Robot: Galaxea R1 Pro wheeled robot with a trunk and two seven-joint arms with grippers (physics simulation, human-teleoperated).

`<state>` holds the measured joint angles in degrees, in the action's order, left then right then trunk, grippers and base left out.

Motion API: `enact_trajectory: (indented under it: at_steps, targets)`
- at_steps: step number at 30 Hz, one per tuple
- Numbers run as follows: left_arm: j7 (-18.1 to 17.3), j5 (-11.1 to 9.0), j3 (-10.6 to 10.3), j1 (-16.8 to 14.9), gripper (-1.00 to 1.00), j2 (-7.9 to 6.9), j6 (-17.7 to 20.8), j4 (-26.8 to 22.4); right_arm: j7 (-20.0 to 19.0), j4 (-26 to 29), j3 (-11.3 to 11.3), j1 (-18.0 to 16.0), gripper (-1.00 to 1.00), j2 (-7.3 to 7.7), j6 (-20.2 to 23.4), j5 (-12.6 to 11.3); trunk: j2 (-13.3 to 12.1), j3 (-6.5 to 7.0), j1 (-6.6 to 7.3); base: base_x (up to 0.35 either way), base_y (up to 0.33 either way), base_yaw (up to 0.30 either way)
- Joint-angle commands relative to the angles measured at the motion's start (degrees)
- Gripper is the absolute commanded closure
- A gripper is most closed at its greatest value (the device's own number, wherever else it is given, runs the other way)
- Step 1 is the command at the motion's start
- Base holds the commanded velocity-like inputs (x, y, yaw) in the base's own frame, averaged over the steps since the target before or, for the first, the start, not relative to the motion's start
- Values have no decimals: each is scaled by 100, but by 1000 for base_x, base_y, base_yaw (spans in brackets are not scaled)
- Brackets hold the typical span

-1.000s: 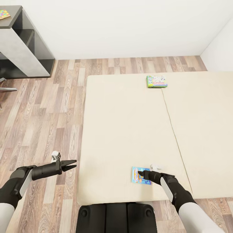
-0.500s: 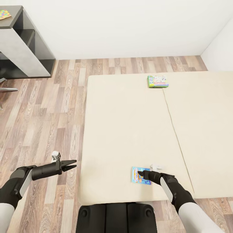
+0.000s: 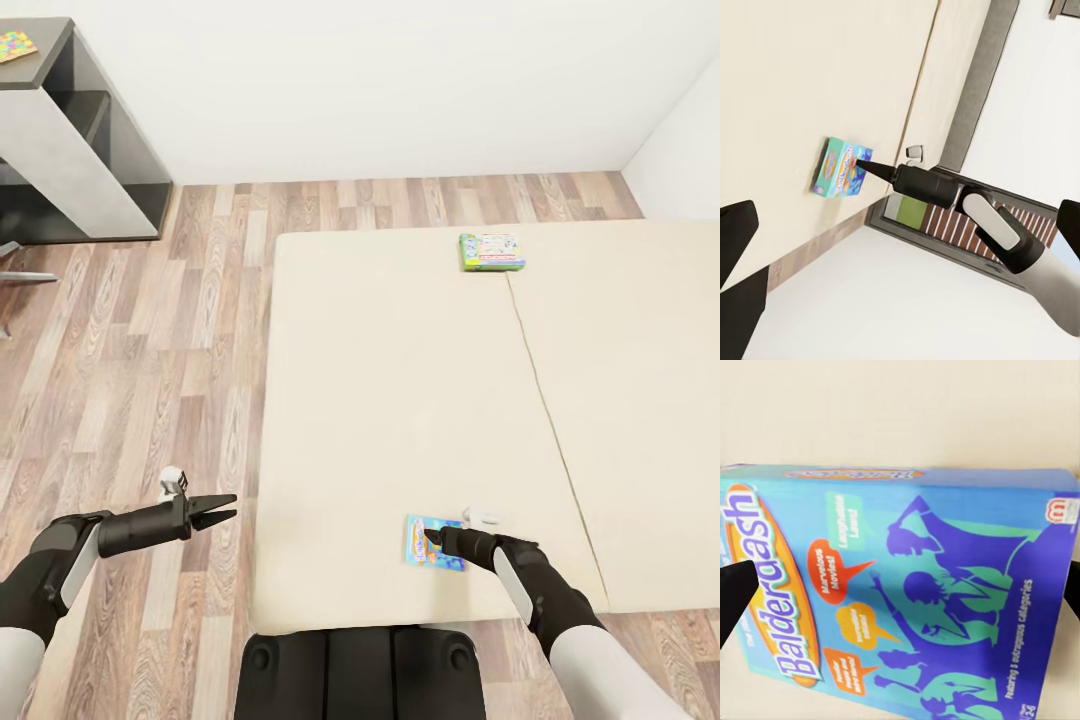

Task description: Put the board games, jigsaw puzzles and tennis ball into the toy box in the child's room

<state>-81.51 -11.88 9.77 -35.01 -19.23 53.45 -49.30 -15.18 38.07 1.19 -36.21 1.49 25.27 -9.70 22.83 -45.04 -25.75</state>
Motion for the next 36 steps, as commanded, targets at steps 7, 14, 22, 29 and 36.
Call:
enact_trajectory:
  at_steps: [7,14,22,29,36]
  targets:
    - [-14,-12,0,-4,-100,-1,60,-1,-12,8,13,-1,-100,-33,39,-32,9,-6,-3,0,84,0]
    - [-14,-16,0,-5,-100,-1,60,-1,-12,8,13,-1,-100,-42,39,-32,9,-6,-3,0,116,0]
    - [-14,-14,1,-3,-100,-1,60,-1,-12,8,13,-1,-100,-43,39,-32,9,-6,-3,0,101,0]
    - [-14,-12,-1,-5,-100,-1,60,-2,-10,8,13,-1,-100,-44,39,-32,9,-6,-3,0,87,0]
    - [-14,-13,-1,-4,-100,-1,60,-1,-6,8,13,-1,-100,-44,39,-32,9,-6,-3,0,90,0]
